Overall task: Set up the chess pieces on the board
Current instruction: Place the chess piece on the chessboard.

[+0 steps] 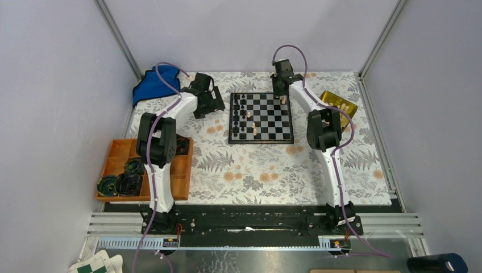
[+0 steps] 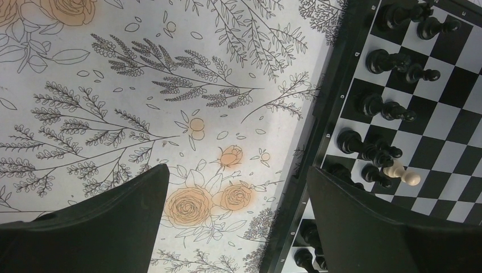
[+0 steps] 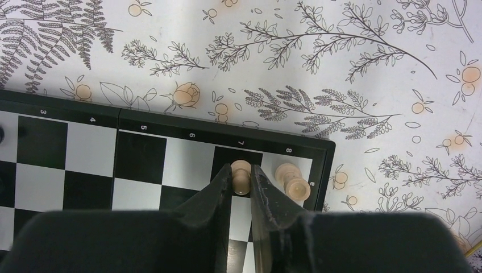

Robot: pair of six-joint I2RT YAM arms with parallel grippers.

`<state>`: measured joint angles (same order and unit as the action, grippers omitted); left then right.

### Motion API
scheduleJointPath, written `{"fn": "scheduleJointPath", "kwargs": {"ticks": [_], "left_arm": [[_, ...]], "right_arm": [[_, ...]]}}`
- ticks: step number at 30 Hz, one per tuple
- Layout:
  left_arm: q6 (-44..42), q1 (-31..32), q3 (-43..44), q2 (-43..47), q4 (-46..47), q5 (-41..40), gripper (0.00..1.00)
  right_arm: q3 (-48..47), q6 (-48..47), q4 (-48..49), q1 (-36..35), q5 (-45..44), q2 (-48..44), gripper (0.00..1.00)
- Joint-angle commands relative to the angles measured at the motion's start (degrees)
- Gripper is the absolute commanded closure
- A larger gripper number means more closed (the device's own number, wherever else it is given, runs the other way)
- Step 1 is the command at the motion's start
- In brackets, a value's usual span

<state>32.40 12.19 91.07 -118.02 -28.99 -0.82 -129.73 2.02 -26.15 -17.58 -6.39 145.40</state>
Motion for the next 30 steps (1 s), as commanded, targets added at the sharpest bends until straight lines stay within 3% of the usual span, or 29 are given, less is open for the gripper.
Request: {"fn": "scheduleJointPath", "kwargs": {"ticks": [1, 7, 21, 30], "left_arm": [[-1.1, -0.4, 1.7, -0.9, 1.8, 0.4, 0.01], [-1.0, -0.4, 1.8, -1.0, 1.8, 0.6, 0.01], [-1.0, -0.4, 1.7, -0.1, 1.9, 0.2, 0.01], [-0.8, -0.4, 2.1, 0.2, 1.8, 0.2, 0.01]], "right_arm": [[-2.7, 0.9, 1.6, 0.2, 1.3, 0.5, 0.73], [-2.7, 0.6, 1.8, 0.2, 1.4, -0.3, 0.64], [-1.9, -1.6, 2.7, 0.1, 1.7, -6.9, 0.62], [6.2, -4.6, 3.7, -2.6, 2.5, -16.1, 0.62]]}}
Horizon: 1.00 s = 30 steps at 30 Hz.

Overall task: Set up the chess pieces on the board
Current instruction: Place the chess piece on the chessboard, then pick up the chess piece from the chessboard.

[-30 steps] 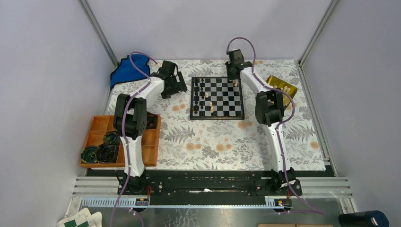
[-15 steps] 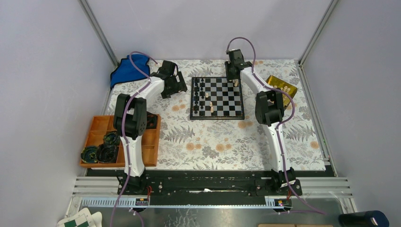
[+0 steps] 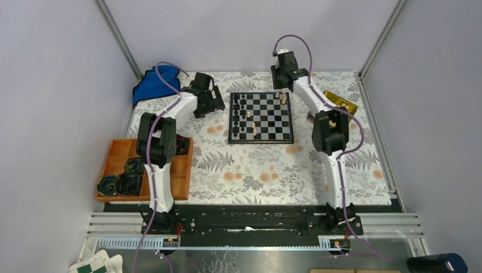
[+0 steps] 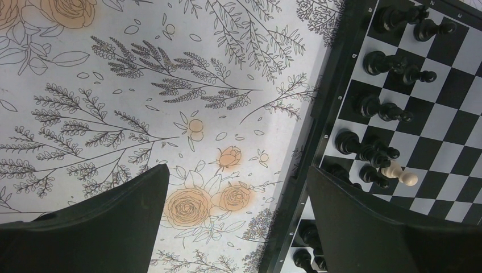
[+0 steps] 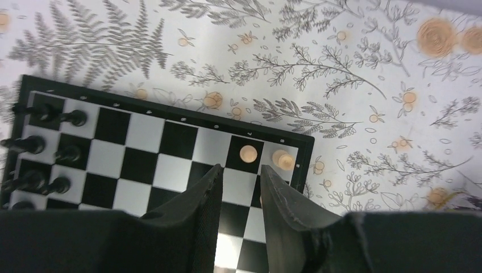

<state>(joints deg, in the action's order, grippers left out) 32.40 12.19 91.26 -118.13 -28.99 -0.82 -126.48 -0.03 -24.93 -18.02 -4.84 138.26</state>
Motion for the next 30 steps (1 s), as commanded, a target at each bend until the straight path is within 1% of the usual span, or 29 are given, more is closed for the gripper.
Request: {"fn": "scheduleJointPath", "kwargs": {"ticks": [1, 9, 12, 14, 19, 25, 30], "left_arm": [[-0.8, -0.4, 1.8, 0.4, 1.8, 0.1, 0.01], [-0.3, -0.3, 1.4, 0.7, 2.3, 0.3, 0.01], [-0.2, -0.3, 1.5, 0.7, 2.3, 0.5, 0.01], [-0.1, -0.3, 1.5, 0.6, 2.3, 0.6, 0.01], [-0.2, -0.3, 1.5, 0.5, 2.3, 0.6, 0.01], [-0.1, -0.3, 1.7, 0.1, 2.3, 0.6, 0.01], [-0.2, -0.3, 1.7, 0.0, 2.3, 0.6, 0.01]], "right_arm": [[4.7, -2.8, 2.8, -2.6, 0.9, -10.5, 0.62], [15.2, -2.5, 3.9, -6.6, 4.7, -16.2, 0.61], [17.8, -1.9, 4.4, -8.4, 8.0, -17.0, 0.61], [19.2, -1.7, 4.6, -9.7, 8.6, -17.3, 0.6], [20.0, -0.7, 5.0, -11.9, 10.7, -16.3, 0.59], [17.4, -0.3, 4.1, -12.8, 12.3, -13.7, 0.56], [16.4, -0.3, 3.9, -13.0, 13.0, -12.0, 0.52]]}}
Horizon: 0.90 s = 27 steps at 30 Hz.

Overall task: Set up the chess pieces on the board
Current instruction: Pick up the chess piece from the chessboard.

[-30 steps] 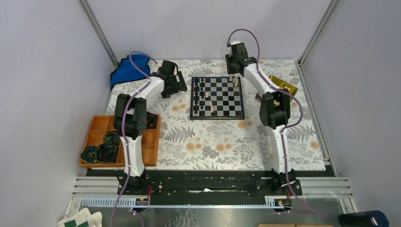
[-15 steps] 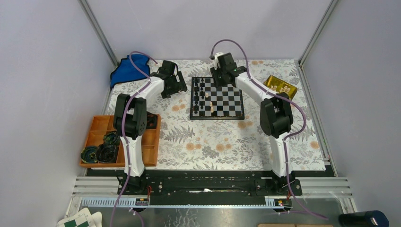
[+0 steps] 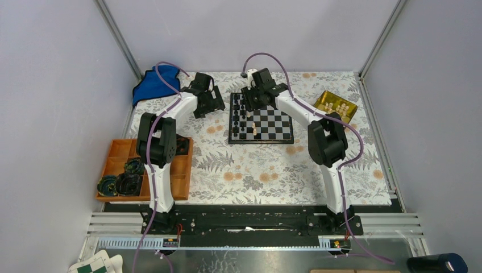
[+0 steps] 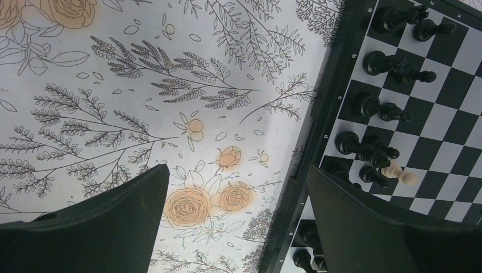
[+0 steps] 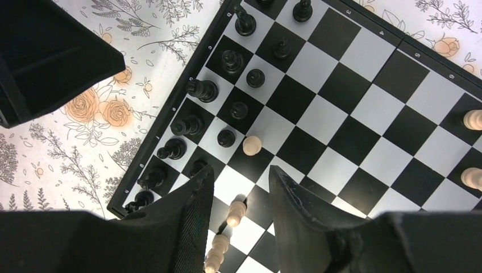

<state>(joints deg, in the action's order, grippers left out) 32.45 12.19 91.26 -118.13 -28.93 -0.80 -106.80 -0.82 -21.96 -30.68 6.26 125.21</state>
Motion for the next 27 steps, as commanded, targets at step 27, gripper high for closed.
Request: {"fn": "scheduleJointPath", "kwargs": {"ticks": [27], "left_arm": [[-0.2, -0.4, 0.9, -0.2, 2.7, 0.5, 0.01]], "right_arm": [[-6.0, 0.5, 0.7, -0.3, 1.5, 7.3, 0.52]]}}
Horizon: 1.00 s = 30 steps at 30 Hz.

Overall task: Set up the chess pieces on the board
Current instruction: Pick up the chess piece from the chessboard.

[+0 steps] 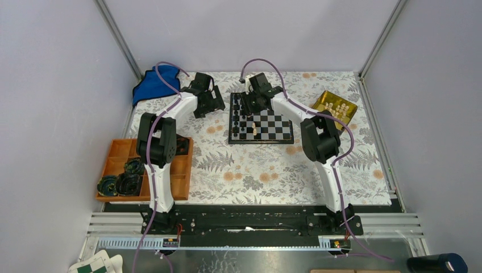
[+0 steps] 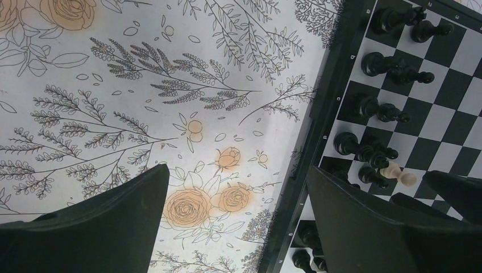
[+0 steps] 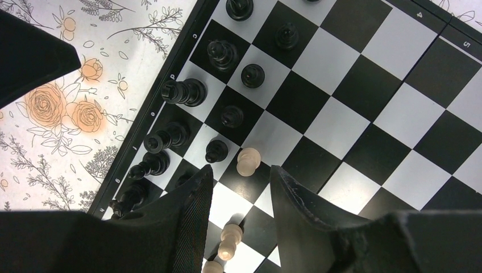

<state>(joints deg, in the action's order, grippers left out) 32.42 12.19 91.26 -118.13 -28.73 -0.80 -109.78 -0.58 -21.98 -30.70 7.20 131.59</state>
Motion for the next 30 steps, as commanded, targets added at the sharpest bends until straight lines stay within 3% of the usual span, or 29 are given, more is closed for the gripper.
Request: {"fn": "scheduleJointPath", "kwargs": {"ticks": [1, 14, 30], "left_arm": [[-0.2, -0.4, 0.9, -0.3, 2.5, 0.5, 0.01], [-0.1, -0.7, 1.3, -1.2, 2.5, 2.0, 0.01], [0.1, -0.9, 1.2, -1.3, 2.5, 2.3, 0.01]], "right_arm": [[-3.2, 0.2, 0.7, -0.3, 0.5, 1.0, 0.52], [-4.7, 0.2, 0.4, -0.2, 0.0, 2.4, 0.58], [-4.7, 0.0, -0.2, -0.1, -1.3, 2.3, 0.89]]}}
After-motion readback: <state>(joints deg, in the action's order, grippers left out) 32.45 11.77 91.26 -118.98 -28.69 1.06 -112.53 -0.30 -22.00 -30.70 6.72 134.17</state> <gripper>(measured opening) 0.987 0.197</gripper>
